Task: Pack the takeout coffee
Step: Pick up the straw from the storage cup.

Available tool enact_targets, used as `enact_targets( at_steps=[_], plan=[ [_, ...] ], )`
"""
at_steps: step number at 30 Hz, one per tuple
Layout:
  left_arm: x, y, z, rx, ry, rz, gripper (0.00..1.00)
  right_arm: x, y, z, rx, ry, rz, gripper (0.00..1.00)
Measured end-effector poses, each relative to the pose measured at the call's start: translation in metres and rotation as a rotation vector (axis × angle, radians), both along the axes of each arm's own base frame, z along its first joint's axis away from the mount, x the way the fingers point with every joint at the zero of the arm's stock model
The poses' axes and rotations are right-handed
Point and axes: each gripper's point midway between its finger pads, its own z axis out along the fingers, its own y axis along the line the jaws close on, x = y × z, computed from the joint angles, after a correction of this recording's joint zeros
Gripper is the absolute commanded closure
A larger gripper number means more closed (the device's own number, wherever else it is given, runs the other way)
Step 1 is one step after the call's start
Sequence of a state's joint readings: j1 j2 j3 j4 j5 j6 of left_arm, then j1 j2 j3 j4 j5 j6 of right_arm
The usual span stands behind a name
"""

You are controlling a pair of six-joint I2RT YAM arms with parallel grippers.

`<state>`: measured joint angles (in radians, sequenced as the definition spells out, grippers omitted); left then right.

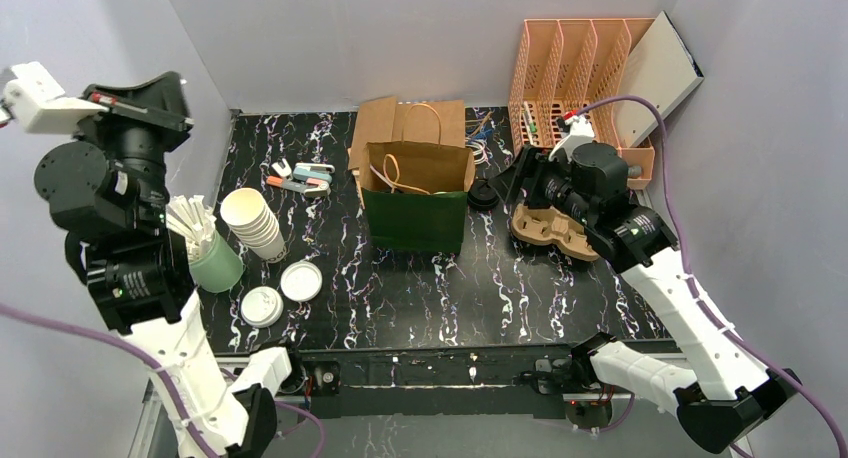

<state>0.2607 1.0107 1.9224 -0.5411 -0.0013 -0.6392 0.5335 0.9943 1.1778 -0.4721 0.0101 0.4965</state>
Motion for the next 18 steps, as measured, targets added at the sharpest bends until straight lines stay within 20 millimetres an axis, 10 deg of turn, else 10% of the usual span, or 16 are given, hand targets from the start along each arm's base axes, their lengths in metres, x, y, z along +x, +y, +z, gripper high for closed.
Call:
enact_targets(
  at_steps=[10,18],
  plan=[
    [0.088,-0.054,-0.059,-0.240,0.100,-0.449,1.00,0.000,-0.012,0.007,-0.013,-0.045,-0.045,0.21],
    [0.094,-0.072,-0.050,-0.312,0.062,-0.591,1.00,0.002,-0.014,0.007,-0.019,-0.059,-0.058,0.20]
  ],
)
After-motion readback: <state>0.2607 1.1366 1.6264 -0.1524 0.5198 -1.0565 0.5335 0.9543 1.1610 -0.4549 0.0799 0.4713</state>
